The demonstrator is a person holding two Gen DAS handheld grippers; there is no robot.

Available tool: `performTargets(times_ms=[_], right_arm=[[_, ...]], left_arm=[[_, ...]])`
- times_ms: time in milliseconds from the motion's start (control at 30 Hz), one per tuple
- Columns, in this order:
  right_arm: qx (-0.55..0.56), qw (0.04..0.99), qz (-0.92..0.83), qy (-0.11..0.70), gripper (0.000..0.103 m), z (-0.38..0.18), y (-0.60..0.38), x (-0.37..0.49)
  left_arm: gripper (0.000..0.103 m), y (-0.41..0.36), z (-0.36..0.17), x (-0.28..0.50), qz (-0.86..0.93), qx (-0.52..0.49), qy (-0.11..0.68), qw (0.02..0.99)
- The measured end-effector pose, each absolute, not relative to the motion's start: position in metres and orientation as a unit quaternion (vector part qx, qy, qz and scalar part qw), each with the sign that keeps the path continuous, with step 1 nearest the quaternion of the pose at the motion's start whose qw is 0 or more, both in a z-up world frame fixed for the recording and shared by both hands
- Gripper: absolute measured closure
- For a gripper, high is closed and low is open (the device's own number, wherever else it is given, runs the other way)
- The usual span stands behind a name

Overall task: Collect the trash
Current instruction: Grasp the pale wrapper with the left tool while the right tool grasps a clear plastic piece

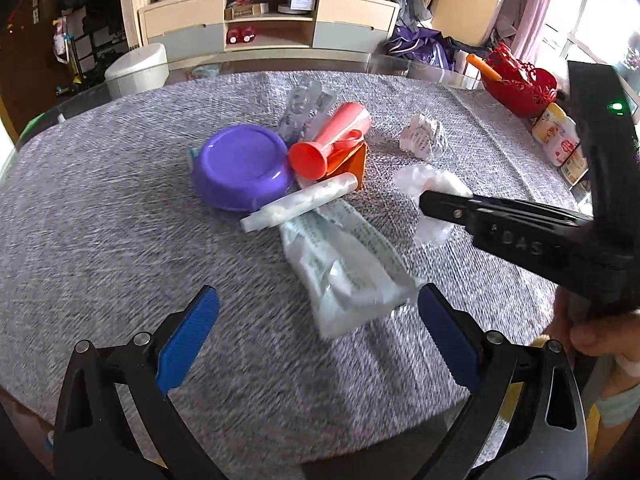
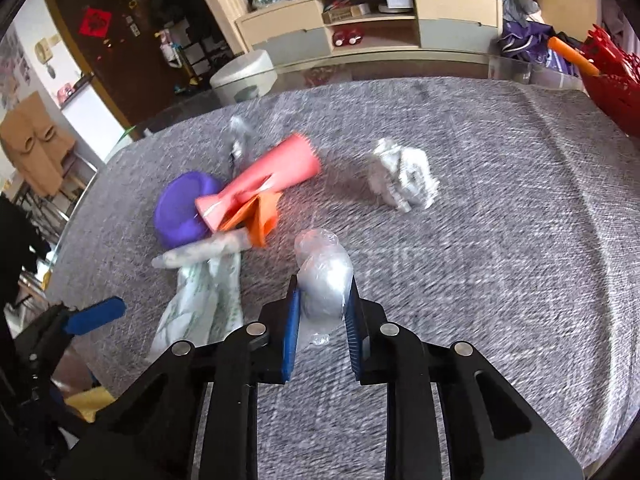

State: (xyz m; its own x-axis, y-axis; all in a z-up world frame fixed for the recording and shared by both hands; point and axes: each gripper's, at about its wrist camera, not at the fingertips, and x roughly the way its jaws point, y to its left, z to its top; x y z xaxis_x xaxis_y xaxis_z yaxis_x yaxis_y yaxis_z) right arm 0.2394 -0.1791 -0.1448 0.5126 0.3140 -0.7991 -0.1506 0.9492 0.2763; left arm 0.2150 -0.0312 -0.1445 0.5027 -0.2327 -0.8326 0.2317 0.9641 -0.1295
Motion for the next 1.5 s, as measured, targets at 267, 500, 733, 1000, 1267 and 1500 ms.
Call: performTargets(times_ms=[267,500,733,1000,1267,1500], right_arm=[[0.1,0.868,0.127,0.469,0.081,-0.142,-0.201,0.239],[0.103,0.869,0.127,0.466,0.081,-0.142,-0.209,0.235],[0.102,0.87,0.131,0.465,0.081,-0.139,-0.207,0.227],[0.095,0.872,0.137,0.46,0.081,-0.129,-0.205,0.212],[0.095,0.875,0.14,0.454,0.081,-0.119,-0.203,0.196],[0.088,0.88,0.146,0.444,0.081,-0.105,-0.199,0.177]], left_arm=[[0.008,-0.059,-0.155,0.233,-0.127,0.016,0.49,0.863],[0.028,-0.067,-0.164,0.228,-0.099,0.06,0.489,0.865],[0.055,-0.049,-0.155,0.221,-0.11,0.021,0.491,0.864],[0.082,-0.039,-0.135,0.204,-0.12,0.005,0.47,0.875],[0.093,-0.039,-0.117,0.188,-0.123,0.012,0.454,0.882],[0.095,-0.037,-0.094,0.158,-0.124,0.013,0.431,0.894]])
